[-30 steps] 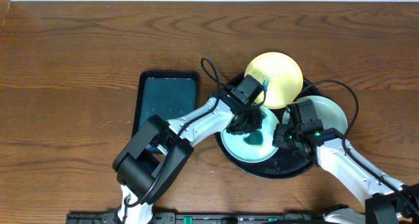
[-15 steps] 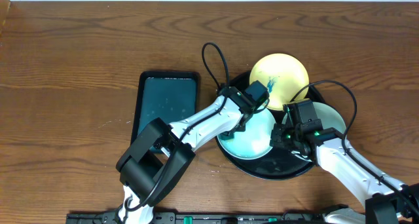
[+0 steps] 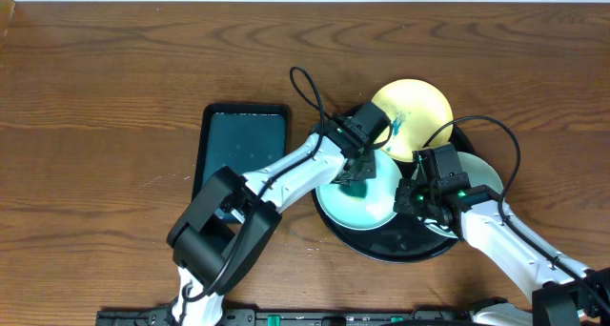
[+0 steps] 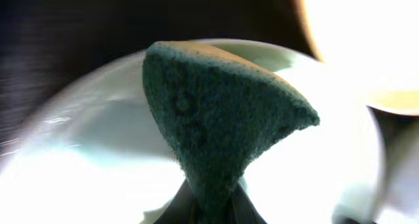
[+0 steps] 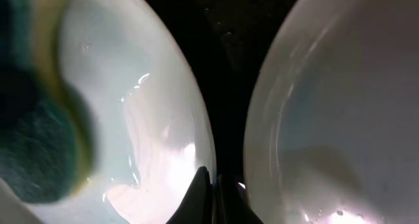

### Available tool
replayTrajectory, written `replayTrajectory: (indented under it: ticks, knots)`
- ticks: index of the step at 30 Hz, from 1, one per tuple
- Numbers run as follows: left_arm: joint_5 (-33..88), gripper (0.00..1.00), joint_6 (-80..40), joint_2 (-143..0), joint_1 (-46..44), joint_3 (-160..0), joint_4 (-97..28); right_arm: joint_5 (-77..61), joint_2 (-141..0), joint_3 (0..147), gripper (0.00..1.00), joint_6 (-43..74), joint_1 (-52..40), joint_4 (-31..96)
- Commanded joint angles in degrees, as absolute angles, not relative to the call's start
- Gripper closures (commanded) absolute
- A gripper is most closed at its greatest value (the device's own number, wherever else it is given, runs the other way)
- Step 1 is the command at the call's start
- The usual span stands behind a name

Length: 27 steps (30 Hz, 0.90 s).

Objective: Clean dirty plates on tray and stack at the side
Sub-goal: 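Scrub the pale green plate with the sponge while the right gripper holds it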

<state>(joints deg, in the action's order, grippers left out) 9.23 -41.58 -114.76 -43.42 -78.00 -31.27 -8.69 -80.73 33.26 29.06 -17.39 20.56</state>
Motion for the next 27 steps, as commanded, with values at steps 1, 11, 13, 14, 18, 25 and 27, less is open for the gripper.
replayTrajectory:
  ticks: [1,11,13,14,18,25,27]
  knots:
    - [21.7,0.92,-43.8,-116.3,-44.2,-77.0,-28.9,-4.5,-81.2,32.7,0.99,28.0,-17.5,21.8]
    - [25.0,0.9,-44.4,-117.4,-46.9,-77.0,-28.4,-4.5,-81.2,32.7,0.99,28.1,-17.5,20.1]
    - [24.3,0.9,-44.4,-118.2,-47.0,-77.0,-28.9,-4.5,-81.2,32.7,0.99,28.1,-17.5,20.1]
    - [23.3,0.9,-44.4,-118.6,-46.9,-77.0,-29.6,-4.5,-81.2,32.7,0.99,28.1,-17.5,20.1]
    - [13.8,0.92,-44.4,-119.2,-45.9,-77.0,-35.7,-4.5,-81.2,32.7,0.99,28.1,-17.5,20.2]
    - [-8.3,0.92,-44.4,-119.1,-43.5,-77.1,-45.3,-4.5,-81.2,32.7,0.99,28.1,-17.5,20.1]
    - [-14.6,0.92,-44.0,-119.0,-43.5,-77.5,-46.8,-4.5,-81.2,32.7,0.99,28.1,-17.5,20.2]
